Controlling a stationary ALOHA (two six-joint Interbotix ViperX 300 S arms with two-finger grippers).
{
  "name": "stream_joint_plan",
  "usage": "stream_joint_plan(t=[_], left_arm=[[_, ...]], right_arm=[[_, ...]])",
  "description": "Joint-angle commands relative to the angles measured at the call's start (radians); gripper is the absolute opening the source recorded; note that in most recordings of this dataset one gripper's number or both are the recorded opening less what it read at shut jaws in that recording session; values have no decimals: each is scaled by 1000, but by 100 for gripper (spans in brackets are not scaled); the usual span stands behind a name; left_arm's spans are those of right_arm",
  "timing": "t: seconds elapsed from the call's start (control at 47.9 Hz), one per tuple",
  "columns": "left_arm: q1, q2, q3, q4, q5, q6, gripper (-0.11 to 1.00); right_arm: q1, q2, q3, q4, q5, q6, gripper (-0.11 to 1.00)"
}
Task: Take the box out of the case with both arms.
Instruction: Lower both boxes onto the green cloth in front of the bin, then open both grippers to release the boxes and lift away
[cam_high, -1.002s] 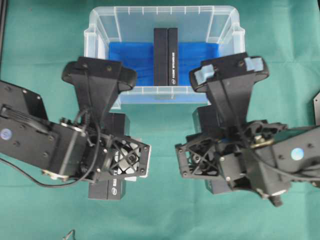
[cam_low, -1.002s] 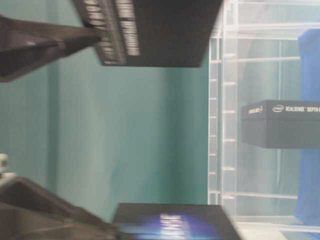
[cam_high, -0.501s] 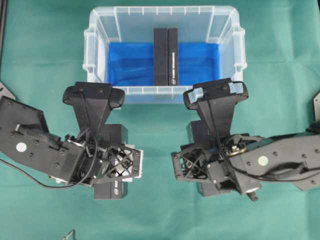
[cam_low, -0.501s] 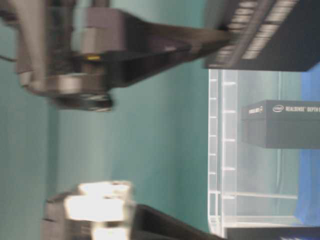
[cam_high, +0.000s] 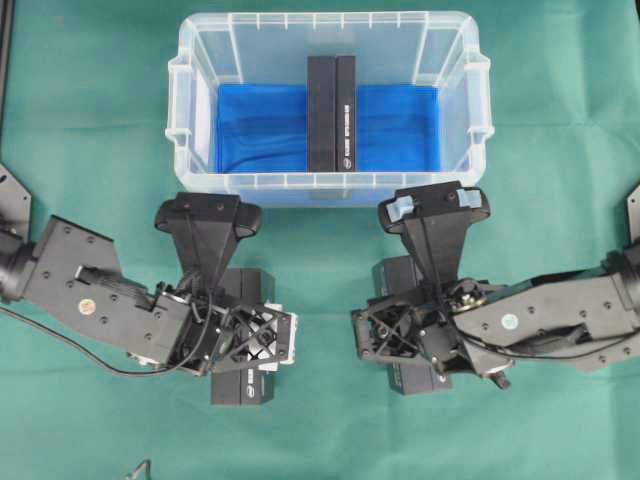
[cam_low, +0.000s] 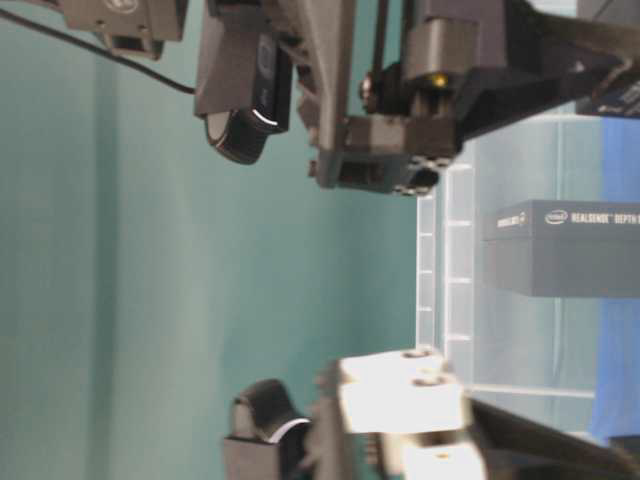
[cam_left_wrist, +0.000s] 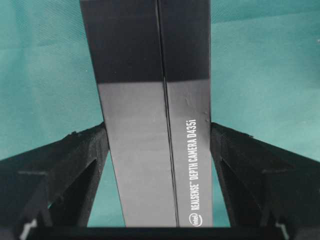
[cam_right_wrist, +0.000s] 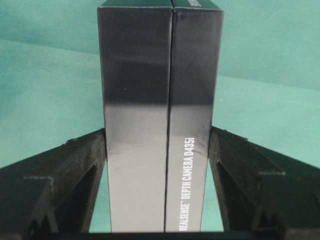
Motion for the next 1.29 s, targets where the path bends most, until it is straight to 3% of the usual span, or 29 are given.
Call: stream_joint_plan(t=[0.0,0.397,0.501,0.585,0.668,1.044,1.274], left_arm=[[-3,-14,-5,-8,-26,-2,63],[14,-18,-5,-18,-32,3,64],[11,-18,-6,-20,-32,3,66],[6,-20,-6,-18,-31,3,84],[5,-18,-6,-20,-31,3,92],[5,-38,-11,-18,-25,6,91],[2,-75,-61,-20,9,6,91]], right_arm=[[6,-20,-3,-2,-9,0,67],[6,-20,-3,-2,-11,-9,67],[6,-20,-3,-5,-14,-12,86],[5,-20,-3,-5,-18,-12,95],[6,-23,-3,-6,-20,-11,94],[5,-41,-18,-9,-14,-11,92],[5,-89,-54,-17,43,-12,91]])
